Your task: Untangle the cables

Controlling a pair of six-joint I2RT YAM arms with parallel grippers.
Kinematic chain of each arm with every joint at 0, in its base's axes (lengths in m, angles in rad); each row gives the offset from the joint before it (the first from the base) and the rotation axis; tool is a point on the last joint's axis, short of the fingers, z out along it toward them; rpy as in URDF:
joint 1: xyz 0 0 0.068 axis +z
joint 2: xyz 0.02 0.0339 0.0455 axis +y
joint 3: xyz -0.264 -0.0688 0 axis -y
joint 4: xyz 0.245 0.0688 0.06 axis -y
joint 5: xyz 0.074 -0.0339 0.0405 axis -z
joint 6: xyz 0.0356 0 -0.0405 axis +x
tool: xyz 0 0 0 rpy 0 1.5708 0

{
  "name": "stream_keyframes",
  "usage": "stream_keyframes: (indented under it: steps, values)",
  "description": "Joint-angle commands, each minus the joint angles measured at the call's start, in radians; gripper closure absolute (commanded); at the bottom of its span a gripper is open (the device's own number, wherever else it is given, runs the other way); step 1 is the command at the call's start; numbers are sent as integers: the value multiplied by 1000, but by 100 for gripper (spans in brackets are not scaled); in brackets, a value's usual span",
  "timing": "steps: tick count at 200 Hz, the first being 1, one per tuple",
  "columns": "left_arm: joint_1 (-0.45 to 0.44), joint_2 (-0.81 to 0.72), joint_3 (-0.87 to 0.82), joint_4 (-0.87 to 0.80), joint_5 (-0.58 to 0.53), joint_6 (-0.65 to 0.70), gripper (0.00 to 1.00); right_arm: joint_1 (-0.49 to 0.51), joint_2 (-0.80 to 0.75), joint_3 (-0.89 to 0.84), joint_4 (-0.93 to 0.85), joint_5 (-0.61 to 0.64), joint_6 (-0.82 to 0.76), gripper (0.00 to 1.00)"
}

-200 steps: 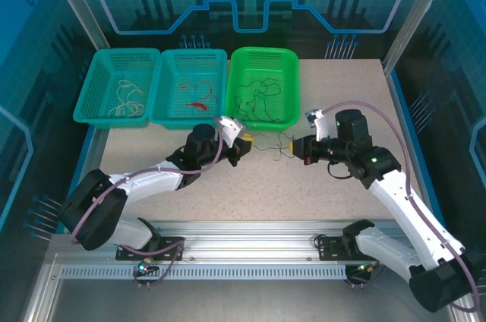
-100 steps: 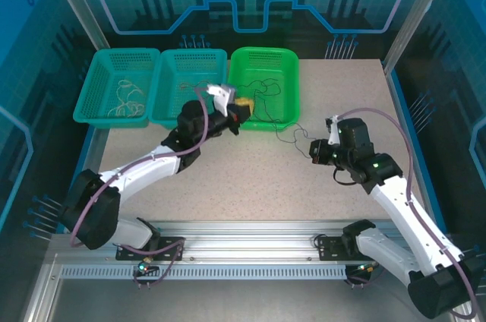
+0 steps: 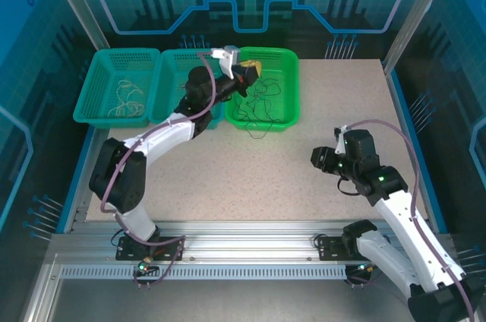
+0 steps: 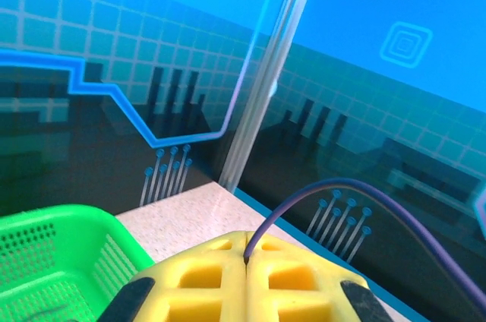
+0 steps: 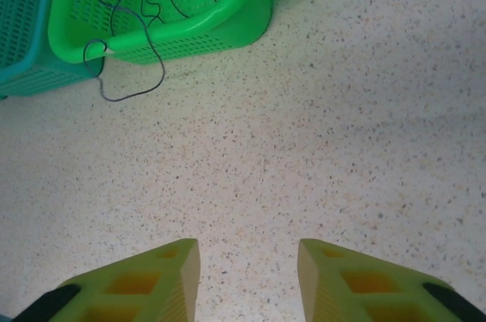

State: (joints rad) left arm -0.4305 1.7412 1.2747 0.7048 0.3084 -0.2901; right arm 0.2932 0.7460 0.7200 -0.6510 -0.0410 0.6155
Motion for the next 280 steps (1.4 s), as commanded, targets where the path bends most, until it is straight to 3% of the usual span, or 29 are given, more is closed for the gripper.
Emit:
stream_keyframes:
  steps: [1, 32, 85, 150, 174, 187, 200, 238, 280]
  values:
    - [41, 58, 101, 33, 26, -18, 100, -13, -38, -28, -15, -4, 12, 55]
    - [82, 146, 212, 51, 20, -55, 100, -20, -63, -26, -34, 10, 6, 47]
    - [96, 296, 436, -49, 6, -34, 100, -28, -36, -5, -38, 12, -2, 43]
    - [79, 435, 443, -232, -68, 32, 100, -36, -14, -1, -53, 42, 9, 34]
    - [62, 414, 381, -262, -88, 65, 76, -43, 8, 14, -59, 62, 12, 25]
    - [54, 371, 323, -227, -90, 66, 56, -49, 28, 22, -61, 72, 6, 21]
    - [46, 316, 267, -207, -93, 67, 43, -58, 51, 30, -58, 86, -5, 19]
    - [21, 61, 41, -159, -116, 74, 32, -143, 136, 42, 32, 115, -64, 17]
    - [-27, -319, -212, -347, -191, 90, 21, -262, 272, 17, 243, 255, -248, 17]
